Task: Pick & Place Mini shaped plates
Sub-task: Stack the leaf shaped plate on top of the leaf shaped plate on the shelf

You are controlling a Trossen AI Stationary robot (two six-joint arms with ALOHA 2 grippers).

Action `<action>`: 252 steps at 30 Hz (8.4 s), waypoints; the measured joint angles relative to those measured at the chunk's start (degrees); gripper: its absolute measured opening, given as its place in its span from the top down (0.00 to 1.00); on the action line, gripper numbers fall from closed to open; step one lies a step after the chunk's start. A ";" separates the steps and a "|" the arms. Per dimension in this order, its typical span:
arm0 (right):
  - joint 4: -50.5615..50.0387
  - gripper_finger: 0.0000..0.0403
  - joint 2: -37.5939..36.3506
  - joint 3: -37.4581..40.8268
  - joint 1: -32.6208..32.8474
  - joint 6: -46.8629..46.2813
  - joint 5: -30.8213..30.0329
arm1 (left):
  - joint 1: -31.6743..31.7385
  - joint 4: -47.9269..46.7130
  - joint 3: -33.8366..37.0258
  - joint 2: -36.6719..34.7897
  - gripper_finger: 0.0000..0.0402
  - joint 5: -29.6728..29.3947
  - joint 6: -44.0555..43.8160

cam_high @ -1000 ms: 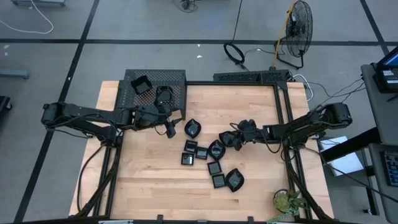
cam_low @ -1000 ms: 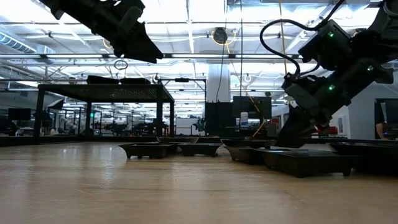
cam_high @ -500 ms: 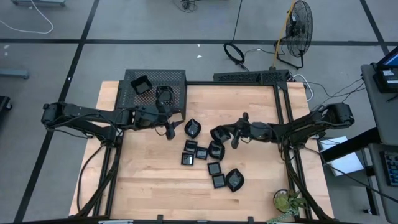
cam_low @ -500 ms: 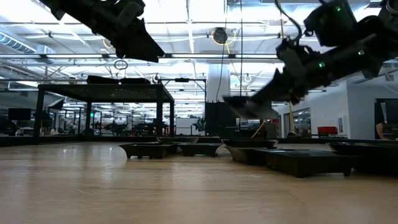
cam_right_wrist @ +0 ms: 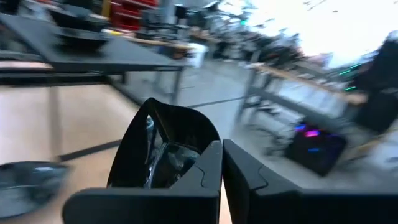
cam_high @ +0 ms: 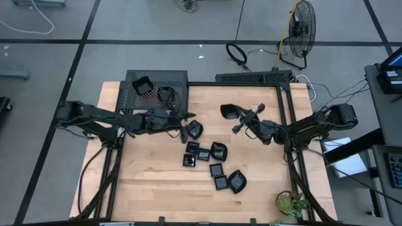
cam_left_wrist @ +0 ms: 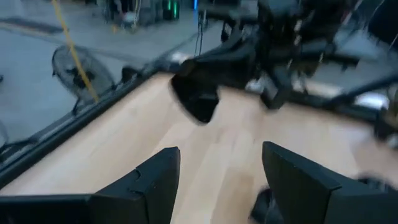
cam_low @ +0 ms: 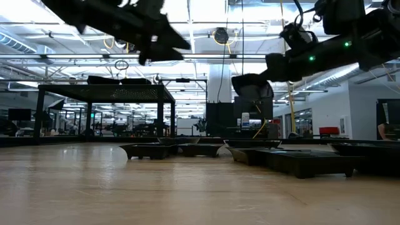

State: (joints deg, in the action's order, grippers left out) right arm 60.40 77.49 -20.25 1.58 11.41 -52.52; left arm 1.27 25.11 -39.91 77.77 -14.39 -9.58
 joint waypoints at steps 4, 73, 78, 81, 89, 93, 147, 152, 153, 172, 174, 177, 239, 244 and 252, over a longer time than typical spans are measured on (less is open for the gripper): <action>6.44 1.00 0.00 0.01 -0.09 9.11 -3.19 | 0.05 15.12 -0.01 7.76 0.42 -0.17 -0.14; 21.25 1.00 0.02 0.00 2.64 19.31 11.93 | -2.22 24.09 -15.02 23.94 0.42 -17.65 16.42; 21.43 1.00 0.00 0.00 2.64 19.08 12.09 | -1.92 20.74 -15.02 23.96 0.42 -15.63 10.78; 21.57 1.00 0.01 0.00 2.64 19.07 12.18 | -1.47 19.85 -15.02 24.03 0.42 -15.61 8.29; 21.64 1.00 0.02 0.00 2.64 18.61 12.30 | -0.19 19.86 -15.02 24.03 0.42 -13.92 2.38; 21.64 1.00 0.02 0.00 2.64 18.61 12.31 | 0.89 19.90 -15.02 24.04 0.42 -9.34 -1.34; 19.23 0.49 -0.52 0.04 5.85 17.50 24.03 | 1.26 -0.74 -15.05 7.31 0.99 -9.23 7.53; 19.87 0.46 -0.52 0.04 6.03 17.43 23.98 | 1.27 -14.68 -15.05 -3.22 0.99 -13.30 5.76; 19.89 0.46 -0.52 0.04 6.03 17.05 24.00 | 1.27 -16.89 -15.05 -5.14 0.99 -13.89 5.29; 19.92 0.50 -0.52 0.02 6.03 14.76 24.05 | 12.75 -64.41 -15.02 -23.76 0.99 -19.47 -21.37; 19.92 0.50 -0.52 0.02 6.03 14.76 24.05 | 14.09 -63.90 -15.03 -23.99 0.99 -19.97 -20.69; 19.92 0.50 -0.52 0.02 5.99 14.76 24.01 | 16.02 -64.42 -15.02 -23.25 0.99 -19.20 -21.18; 16.11 0.50 -0.55 0.00 6.03 8.21 24.05 | -8.15 -33.25 4.10 -40.79 0.60 -20.16 3.22; 2.68 0.50 -3.23 -2.12 10.24 0.93 24.18 | -11.88 -26.19 12.24 -46.60 0.60 -19.23 5.70; -71.52 0.50 -4.92 -29.47 24.14 -31.38 21.48 | -13.71 -23.46 15.84 -48.49 0.60 -18.67 9.37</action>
State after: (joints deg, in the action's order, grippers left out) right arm -11.13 72.57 -49.72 25.73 -19.97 -31.04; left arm -12.43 1.65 -24.08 29.28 -33.06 -0.21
